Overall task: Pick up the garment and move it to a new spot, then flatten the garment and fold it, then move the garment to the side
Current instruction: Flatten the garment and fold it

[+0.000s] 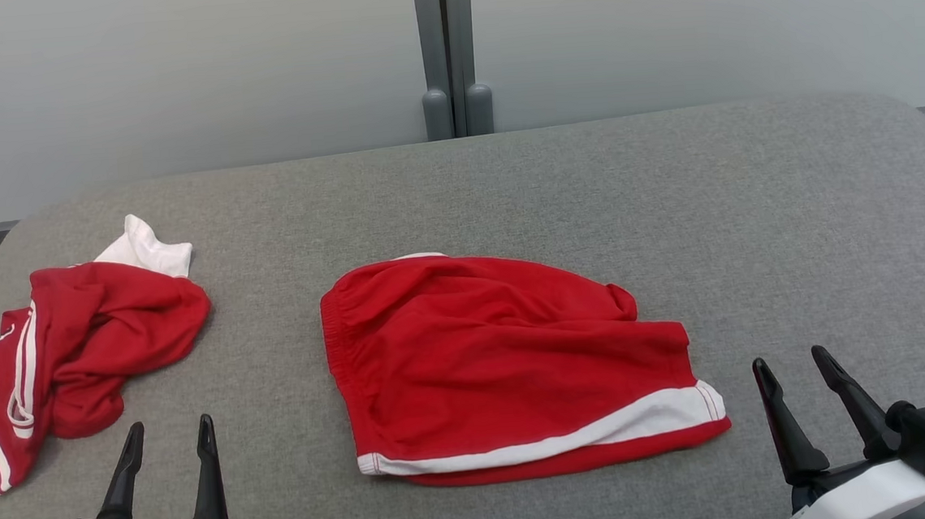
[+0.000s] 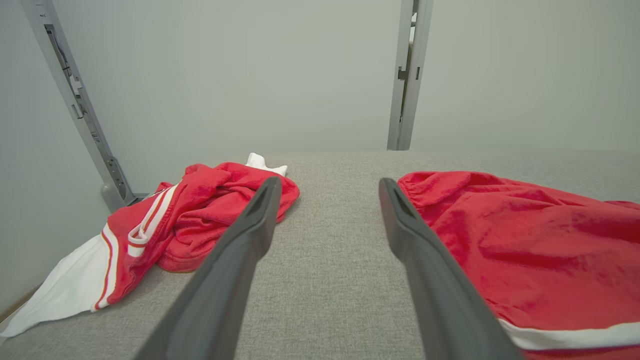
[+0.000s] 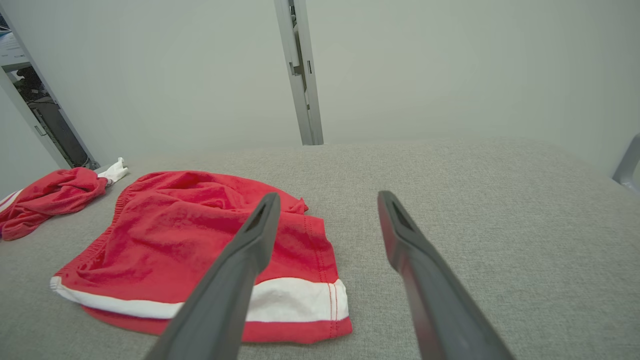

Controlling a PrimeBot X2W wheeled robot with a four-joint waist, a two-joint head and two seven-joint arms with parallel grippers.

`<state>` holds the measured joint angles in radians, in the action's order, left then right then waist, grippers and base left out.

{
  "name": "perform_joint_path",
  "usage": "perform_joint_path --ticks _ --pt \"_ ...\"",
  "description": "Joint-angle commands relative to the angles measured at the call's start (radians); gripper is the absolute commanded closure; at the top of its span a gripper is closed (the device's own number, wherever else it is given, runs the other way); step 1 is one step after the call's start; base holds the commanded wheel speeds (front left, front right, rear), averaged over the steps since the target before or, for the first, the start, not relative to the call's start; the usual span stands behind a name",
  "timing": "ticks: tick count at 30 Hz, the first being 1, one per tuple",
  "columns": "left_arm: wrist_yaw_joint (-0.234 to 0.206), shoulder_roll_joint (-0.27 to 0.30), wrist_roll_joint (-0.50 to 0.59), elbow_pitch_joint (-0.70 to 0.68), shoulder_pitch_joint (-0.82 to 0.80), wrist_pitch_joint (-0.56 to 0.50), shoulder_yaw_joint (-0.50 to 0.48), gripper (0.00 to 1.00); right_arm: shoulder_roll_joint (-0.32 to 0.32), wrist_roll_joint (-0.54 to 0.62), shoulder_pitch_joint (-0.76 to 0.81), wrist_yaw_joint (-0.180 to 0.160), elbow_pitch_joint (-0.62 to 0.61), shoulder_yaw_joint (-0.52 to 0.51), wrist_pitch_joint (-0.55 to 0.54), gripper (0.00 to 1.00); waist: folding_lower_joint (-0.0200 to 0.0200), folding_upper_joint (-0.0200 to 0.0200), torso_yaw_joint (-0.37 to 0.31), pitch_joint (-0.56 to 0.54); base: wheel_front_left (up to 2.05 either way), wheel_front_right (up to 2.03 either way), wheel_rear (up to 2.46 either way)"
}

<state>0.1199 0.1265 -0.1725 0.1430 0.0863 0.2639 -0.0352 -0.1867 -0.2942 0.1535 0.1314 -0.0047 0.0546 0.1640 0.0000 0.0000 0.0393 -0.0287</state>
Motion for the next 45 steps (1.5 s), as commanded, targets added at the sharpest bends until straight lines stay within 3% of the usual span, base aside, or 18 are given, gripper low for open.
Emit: perform_joint_path --ticks 1,33,45 --pt "-0.003 0.009 -0.002 0.004 0.007 0.001 0.000 0.00 -0.003 0.003 0.007 -0.001 -0.002 0.000 -0.002 0.00 0.0000 0.0000 0.001 0.000 0.00 0.00 0.00" --pt "-0.015 0.028 -0.048 -0.037 0.027 -0.044 0.014 0.00 -0.003 0.007 0.006 -0.001 0.020 -0.014 -0.016 0.00 0.0000 0.0000 0.008 -0.009 0.00 0.00 0.00" --pt "-0.006 0.027 -0.050 -0.003 -0.011 -0.050 0.075 0.00 -0.016 0.013 -0.060 -0.001 0.103 0.001 -0.017 0.00 0.0000 0.0000 -0.002 -0.002 0.00 0.00 0.00"
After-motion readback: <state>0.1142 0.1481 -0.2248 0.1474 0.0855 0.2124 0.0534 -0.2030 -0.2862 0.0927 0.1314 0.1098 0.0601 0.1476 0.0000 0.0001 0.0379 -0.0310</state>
